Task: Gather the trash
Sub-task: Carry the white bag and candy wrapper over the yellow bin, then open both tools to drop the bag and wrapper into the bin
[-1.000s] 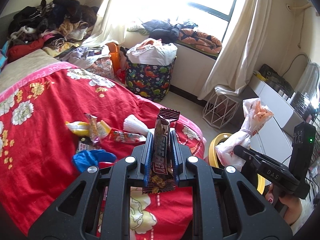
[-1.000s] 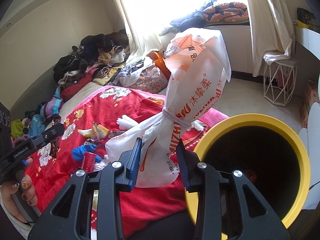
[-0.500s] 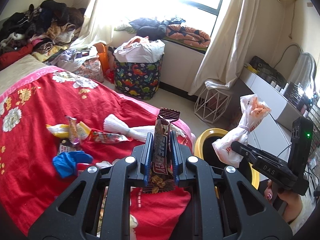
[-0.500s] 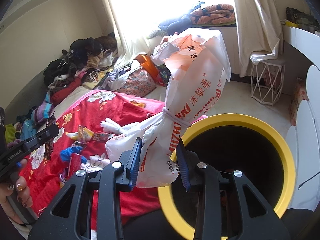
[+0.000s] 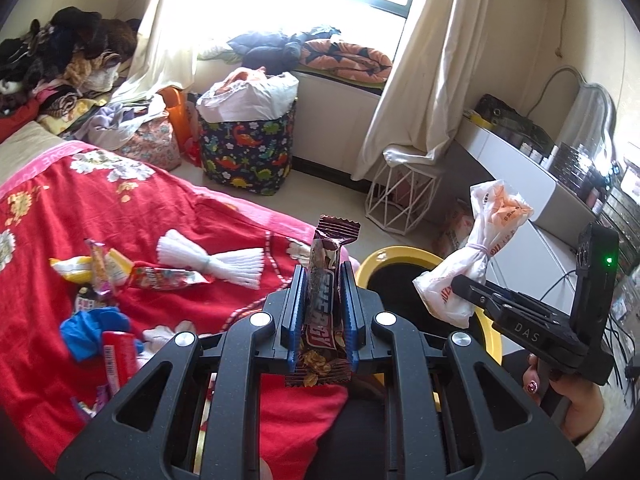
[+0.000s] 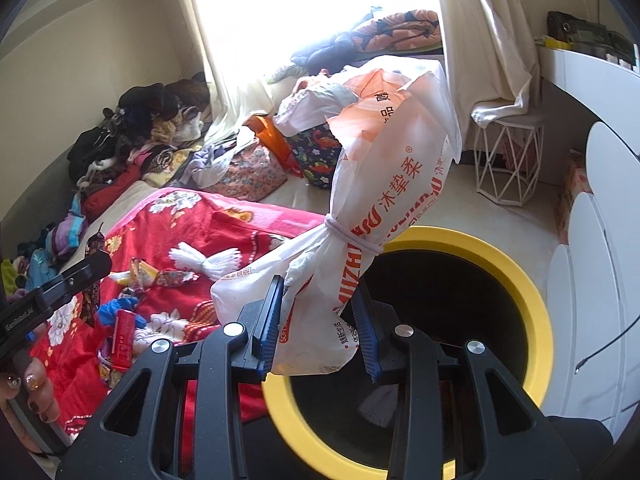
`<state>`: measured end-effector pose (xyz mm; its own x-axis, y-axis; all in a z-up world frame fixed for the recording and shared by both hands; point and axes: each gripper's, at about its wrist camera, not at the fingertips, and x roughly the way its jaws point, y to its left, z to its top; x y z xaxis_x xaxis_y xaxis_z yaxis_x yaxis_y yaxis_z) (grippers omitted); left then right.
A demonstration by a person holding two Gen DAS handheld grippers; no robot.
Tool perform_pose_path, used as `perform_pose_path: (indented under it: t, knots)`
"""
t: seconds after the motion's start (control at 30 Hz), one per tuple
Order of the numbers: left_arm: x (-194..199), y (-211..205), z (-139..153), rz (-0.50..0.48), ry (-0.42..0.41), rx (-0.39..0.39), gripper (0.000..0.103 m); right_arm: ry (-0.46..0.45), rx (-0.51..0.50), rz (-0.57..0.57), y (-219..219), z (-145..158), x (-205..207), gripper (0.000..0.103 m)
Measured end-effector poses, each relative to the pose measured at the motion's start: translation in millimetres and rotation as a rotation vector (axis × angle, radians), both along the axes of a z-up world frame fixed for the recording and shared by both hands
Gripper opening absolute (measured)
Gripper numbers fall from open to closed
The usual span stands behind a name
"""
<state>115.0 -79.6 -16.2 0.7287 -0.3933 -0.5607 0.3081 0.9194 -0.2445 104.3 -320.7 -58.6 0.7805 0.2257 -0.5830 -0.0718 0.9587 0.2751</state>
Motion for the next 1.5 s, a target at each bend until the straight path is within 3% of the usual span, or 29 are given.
perform_pose_path:
  t: [0.7, 1.27, 1.37, 1.43, 1.5]
  knots:
    - [8, -72, -13, -0.121, 0.011, 0.024, 0.012, 0.054, 0.0, -0.093, -47, -16, -12, 0.034]
    - [32, -111, -33, -0.163, 0.084, 0.032, 0.012, 0.121, 0.005, -0.11, -63, -35, -15, 0.035]
    - [35, -119, -36, -0.17, 0.095, 0.029, 0.012, 0.131, 0.007, -0.113, -64, -37, -14, 0.04]
    - [38, -123, -39, -0.174, 0.108, 0.02, 0.017, 0.136, 0.004, -0.123, -65, -38, -13, 0.053]
    - [40, -123, -41, -0.167, 0.119, 0.003, 0.053, 0.138, 0.006, -0.138, -67, -40, -13, 0.056]
